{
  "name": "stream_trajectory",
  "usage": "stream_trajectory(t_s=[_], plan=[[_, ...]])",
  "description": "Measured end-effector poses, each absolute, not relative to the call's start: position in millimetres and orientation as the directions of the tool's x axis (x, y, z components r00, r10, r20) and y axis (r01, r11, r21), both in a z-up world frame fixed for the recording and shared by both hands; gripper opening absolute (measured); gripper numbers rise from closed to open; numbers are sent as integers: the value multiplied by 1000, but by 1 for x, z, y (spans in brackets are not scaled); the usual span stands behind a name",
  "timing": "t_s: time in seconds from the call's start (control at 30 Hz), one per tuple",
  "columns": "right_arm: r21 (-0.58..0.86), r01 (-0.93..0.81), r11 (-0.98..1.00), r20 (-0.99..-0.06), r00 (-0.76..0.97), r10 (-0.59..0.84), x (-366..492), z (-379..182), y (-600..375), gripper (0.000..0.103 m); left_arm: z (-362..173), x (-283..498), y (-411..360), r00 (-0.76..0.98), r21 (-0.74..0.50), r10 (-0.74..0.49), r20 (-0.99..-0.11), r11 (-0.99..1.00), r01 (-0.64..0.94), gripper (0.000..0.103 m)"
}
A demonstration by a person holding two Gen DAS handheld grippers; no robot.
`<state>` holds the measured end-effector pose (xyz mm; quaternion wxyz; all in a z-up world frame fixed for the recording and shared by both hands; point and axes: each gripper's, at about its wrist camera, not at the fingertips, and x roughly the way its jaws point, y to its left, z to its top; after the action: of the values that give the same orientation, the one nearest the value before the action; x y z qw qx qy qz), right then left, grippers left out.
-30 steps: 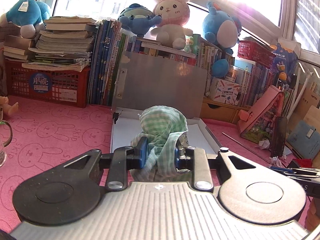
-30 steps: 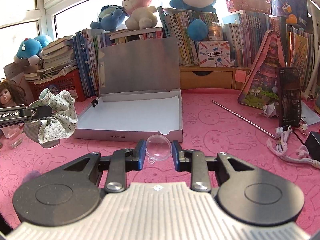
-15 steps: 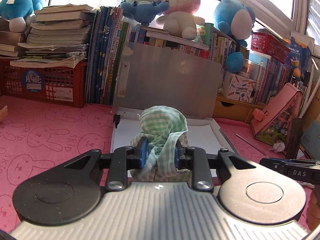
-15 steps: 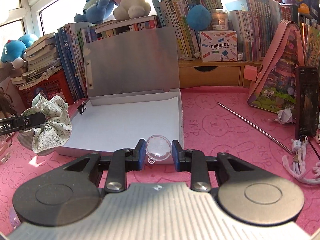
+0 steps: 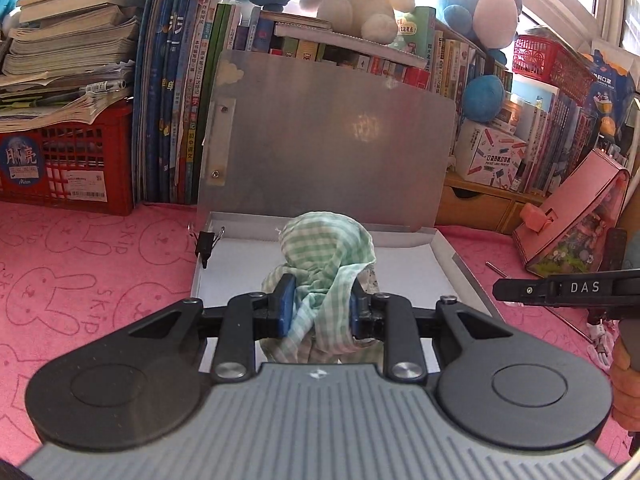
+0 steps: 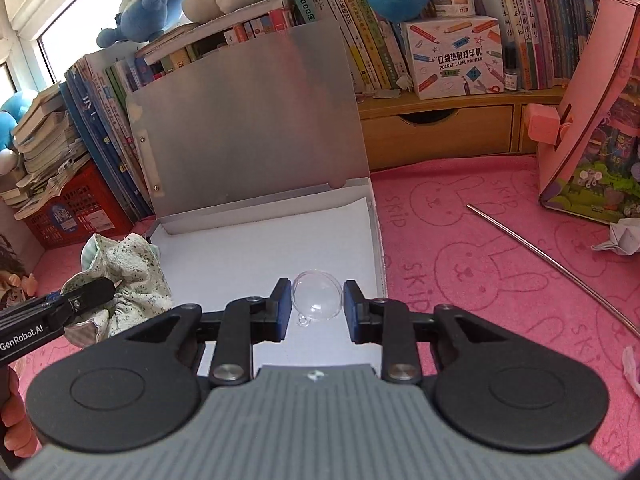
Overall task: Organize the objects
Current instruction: 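Carry gingham cloth with left tool while right tool carries dome into white box, then open left tool to drop cloth in box while right tool releases dome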
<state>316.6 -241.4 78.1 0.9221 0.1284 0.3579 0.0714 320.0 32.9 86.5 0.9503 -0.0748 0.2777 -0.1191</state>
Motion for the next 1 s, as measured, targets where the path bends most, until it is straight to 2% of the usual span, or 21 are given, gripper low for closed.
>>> stream_trajectory(t_s=[0.47, 0.83, 0.93, 1.0], plan=[[294, -10, 956, -690, 690, 220, 394, 42, -229, 32, 52, 389, 34, 802, -188, -233, -550, 970, 153, 31], [240, -18, 971, -725, 661, 192, 409, 18, -216, 33, 32, 404, 35, 788, -173, -212, -578, 976, 135, 31], [233, -17, 972, -723, 666, 185, 407, 18, -215, 36, 32, 403, 35, 788, -169, -214, -577, 975, 142, 35], [240, -14, 971, -723, 665, 188, 406, 19, -215, 52, 35, 400, 34, 793, -159, -212, -571, 976, 146, 51]])
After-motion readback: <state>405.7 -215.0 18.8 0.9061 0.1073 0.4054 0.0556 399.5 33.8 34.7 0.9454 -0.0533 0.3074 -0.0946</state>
